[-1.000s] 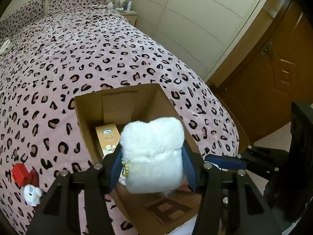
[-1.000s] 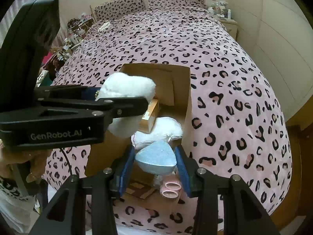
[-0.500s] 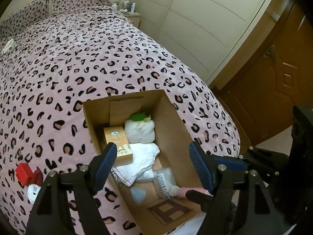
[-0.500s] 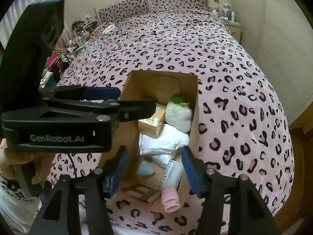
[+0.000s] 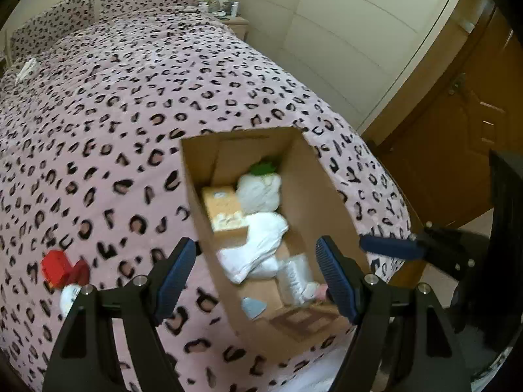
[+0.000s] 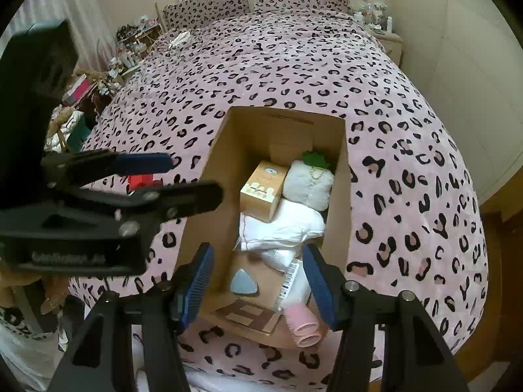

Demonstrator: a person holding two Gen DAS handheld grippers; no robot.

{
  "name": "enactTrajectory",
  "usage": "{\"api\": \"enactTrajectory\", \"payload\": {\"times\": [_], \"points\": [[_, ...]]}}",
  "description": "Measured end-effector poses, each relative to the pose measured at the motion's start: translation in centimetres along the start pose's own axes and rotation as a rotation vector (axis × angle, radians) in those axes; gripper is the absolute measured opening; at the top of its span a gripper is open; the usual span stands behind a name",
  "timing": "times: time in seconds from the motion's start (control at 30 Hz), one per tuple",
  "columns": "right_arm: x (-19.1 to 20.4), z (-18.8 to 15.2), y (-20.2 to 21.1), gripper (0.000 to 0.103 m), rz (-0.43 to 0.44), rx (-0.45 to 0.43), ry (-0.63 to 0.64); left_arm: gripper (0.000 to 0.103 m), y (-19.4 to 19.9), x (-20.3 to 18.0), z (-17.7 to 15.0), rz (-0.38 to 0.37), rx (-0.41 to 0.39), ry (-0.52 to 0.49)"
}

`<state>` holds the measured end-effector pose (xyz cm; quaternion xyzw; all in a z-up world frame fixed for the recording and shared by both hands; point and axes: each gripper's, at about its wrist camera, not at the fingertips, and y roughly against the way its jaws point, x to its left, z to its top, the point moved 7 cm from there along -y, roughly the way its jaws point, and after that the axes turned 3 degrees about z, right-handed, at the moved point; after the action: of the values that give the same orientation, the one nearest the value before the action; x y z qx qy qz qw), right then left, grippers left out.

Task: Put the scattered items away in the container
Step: 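Open both tools to drop the white plush and gem into the box, then move both open tools from the box toward the red cube and Hello Kitty plush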

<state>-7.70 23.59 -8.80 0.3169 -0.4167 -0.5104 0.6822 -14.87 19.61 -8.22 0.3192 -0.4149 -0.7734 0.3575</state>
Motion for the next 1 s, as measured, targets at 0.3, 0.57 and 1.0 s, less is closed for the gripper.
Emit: {"api": "enactTrajectory", "payload": {"times": [0.3,0.57,1.0], "points": [[4.6,0.3,-0.9,0.058,-0.033,0.019,0.070,0.077,4.5,5.6,-5.0,0.092,-0.001,0.072],[10.7,0.5,-2.4,0.058,-0.021,0.032,0.155,0.081,8.0,12.2,-11.2,0.206,0.037,0.164],[19.9,1.6,-6.8,0.058,0.016,0.090,0.258,0.081,8.5,22.3,-19.8,0.308,0.151,0.320]]}}
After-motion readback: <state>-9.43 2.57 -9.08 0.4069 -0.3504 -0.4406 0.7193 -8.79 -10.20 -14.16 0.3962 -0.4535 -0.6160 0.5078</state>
